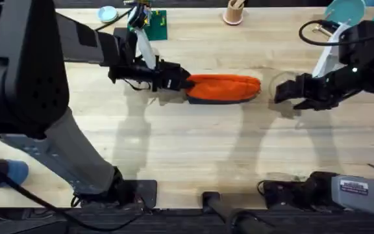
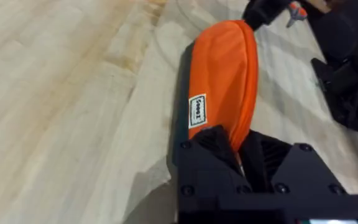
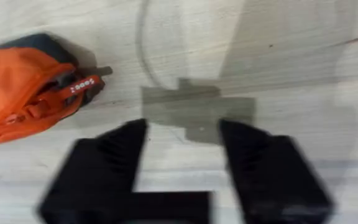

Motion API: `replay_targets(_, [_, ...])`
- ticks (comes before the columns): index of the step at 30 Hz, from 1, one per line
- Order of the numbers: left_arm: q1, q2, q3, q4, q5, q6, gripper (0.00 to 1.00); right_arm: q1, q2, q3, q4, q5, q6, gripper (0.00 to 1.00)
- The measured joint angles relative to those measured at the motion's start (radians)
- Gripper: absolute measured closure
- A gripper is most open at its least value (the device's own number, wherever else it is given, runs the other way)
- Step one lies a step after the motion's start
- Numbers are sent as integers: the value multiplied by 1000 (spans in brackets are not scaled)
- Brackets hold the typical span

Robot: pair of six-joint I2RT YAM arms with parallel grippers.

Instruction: Unzip the bag, pick up the pens from the table one at a time and place them inside, then zip the bag closed.

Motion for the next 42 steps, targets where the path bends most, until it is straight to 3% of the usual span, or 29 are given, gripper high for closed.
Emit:
replay_targets(2, [0,0,22,0,-15,-11,854,2,-13,8,-22,0,-1,88])
replay_targets(3, [1,0,34,1,-20,-16,756,4,-20,13,-33,1,-5,29])
replay_targets(7, [3,-1,82,-2,-30,-45,148,28,-56,38,-75,3,-7,6])
replay_targets(8, [4,-3,92,-11,-40,-56,41,34,-67,46,-82,3,-7,6])
replay_targets(9, [4,-8,95,-18,-48,-56,16,40,-76,54,-92,3,-7,6])
replay_targets(19, [3,-254,98,-118,-216,-115,4,101,-156,197,-245,3,-7,5])
replay_targets(23, [3,-399,99,-189,-319,-192,4,149,-179,263,-281,3,-7,5])
replay_targets(34, [3,-738,99,-388,-675,-485,4,300,-214,419,-482,3,-6,6])
replay_targets(42, [3,-913,99,-544,-802,-595,5,328,-258,476,-578,3,-8,6])
